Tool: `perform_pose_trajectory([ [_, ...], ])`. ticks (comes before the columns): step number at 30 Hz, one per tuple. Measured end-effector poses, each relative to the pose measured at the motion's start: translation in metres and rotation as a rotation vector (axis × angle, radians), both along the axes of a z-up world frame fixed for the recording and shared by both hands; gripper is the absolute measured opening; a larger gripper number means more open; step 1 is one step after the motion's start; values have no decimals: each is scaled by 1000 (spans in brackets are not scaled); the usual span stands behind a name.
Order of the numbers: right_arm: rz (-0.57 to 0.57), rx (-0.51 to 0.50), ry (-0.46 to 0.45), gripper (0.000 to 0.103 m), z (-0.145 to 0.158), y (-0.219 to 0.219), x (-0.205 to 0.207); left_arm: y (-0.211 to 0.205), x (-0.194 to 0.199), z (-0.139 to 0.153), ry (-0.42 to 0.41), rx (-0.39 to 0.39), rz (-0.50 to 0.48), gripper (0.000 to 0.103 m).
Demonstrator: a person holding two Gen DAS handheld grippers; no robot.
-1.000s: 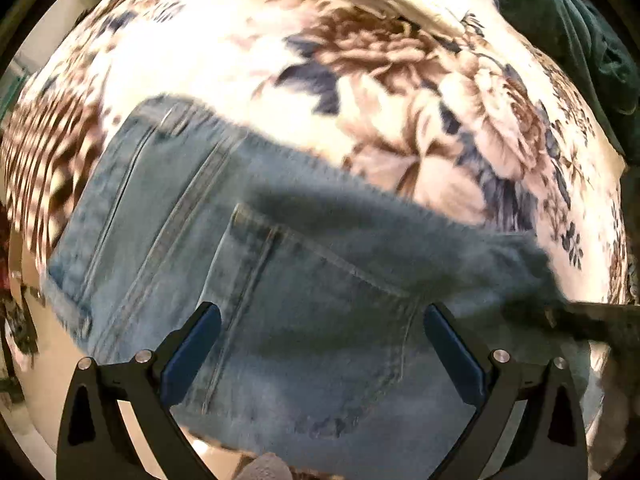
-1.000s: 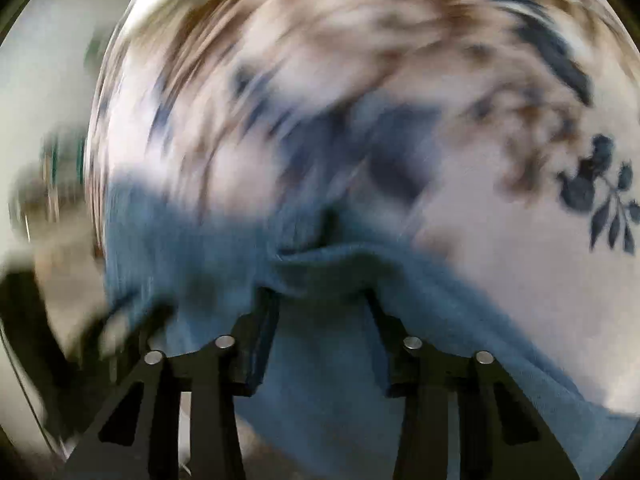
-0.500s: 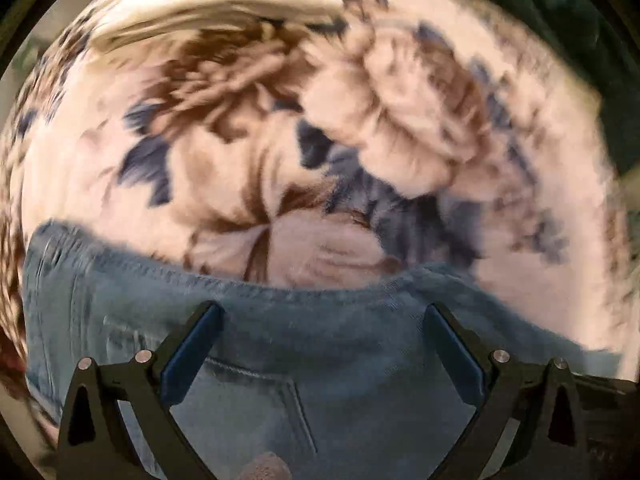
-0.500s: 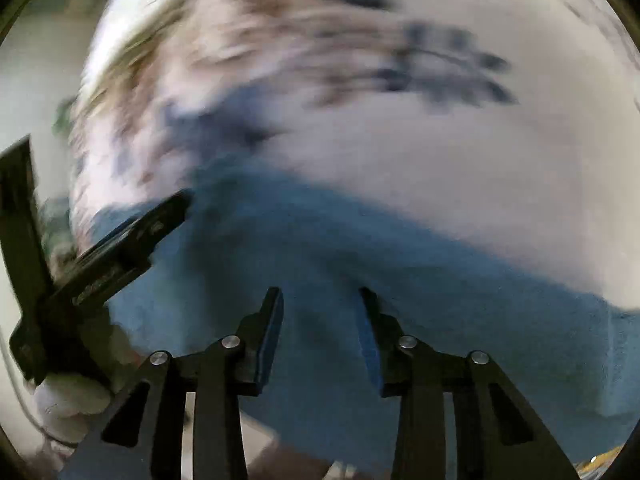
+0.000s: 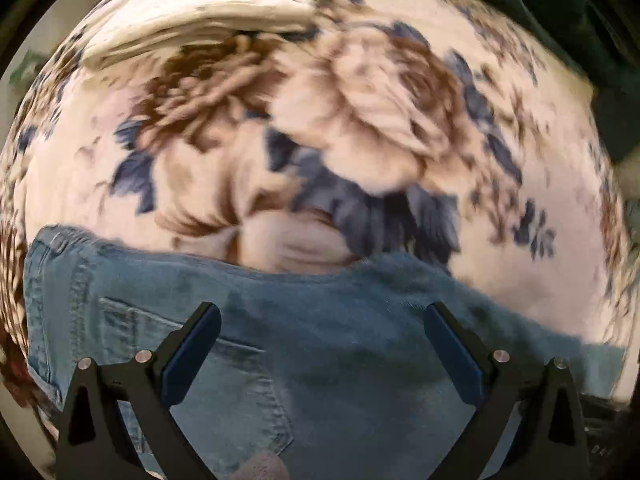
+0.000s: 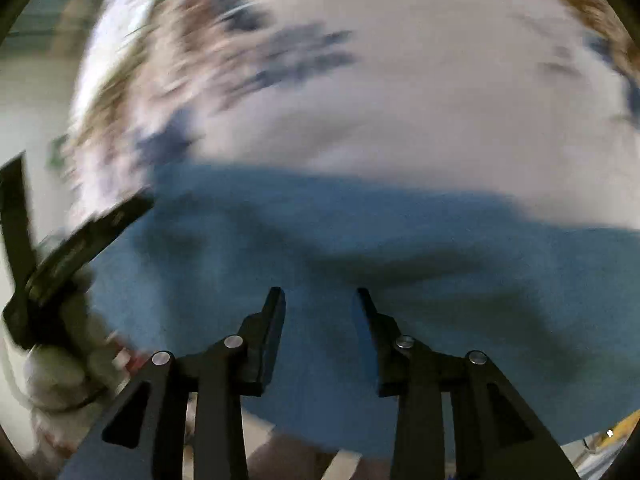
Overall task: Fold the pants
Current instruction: 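Open the right gripper and flatten the folded jeans with both tools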
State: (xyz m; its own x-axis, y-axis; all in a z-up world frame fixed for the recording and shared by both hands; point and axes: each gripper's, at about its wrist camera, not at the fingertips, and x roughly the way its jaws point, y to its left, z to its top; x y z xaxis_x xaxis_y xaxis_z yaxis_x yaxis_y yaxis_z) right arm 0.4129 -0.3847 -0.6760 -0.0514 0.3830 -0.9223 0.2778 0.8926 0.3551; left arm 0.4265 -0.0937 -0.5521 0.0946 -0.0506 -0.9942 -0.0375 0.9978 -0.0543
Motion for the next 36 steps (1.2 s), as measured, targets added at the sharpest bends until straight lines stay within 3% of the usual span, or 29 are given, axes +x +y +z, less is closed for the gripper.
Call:
perform_pose_trajectory([
  [2, -189, 25, 21, 1, -11, -41, 7, -4, 3, -24, 18, 47, 0, 103],
  [3, -269, 63, 26, 1, -9, -57, 7, -4, 5, -33, 27, 47, 1, 103],
  [4, -278, 57, 7, 4, -1, -60, 7, -5, 8, -36, 35, 46, 0, 103],
  [6, -190, 9, -49, 19, 22, -47, -2, -5, 10, -26, 20, 45, -6, 103],
  [8, -133, 63, -70, 38, 34, -29, -17, 1, 2, -7, -9, 34, 5, 103],
  [9, -110, 100, -63, 42, 38, -19, -31, 7, -7, 2, -18, 19, 16, 103],
  [12, -24, 62, 9, 42, 27, 8, -66, 17, -39, 16, 4, -12, 33, 103],
  [15, 54, 2, 133, 42, -2, 29, -123, 18, -84, 10, 35, 48, -8, 103],
  [18, 78, 18, 285, 41, -23, 36, -172, 21, -138, -24, 171, 100, -57, 103],
  [20, 50, 30, 281, 41, -12, 25, -189, 27, -173, -31, 226, 98, -64, 103],
  [23, 18, -51, 151, 41, 24, 7, -176, 31, -199, -25, 278, 100, -72, 103],
  [25, -47, -152, 31, 41, 51, -23, -153, 29, -197, -8, 245, 93, -60, 103],
  [27, -78, -278, -47, 42, 57, -51, -125, 18, -183, 10, 172, 85, -58, 103],
  [29, -72, -322, -44, 42, 40, -74, -103, -1, -167, 21, 100, 73, -67, 103],
  [32, -91, -312, -14, 39, 9, -104, -74, -43, -119, 20, 38, 40, -80, 103],
  [36, -175, -316, -17, 39, 21, -122, -56, -103, -79, 22, -31, 16, -138, 103],
])
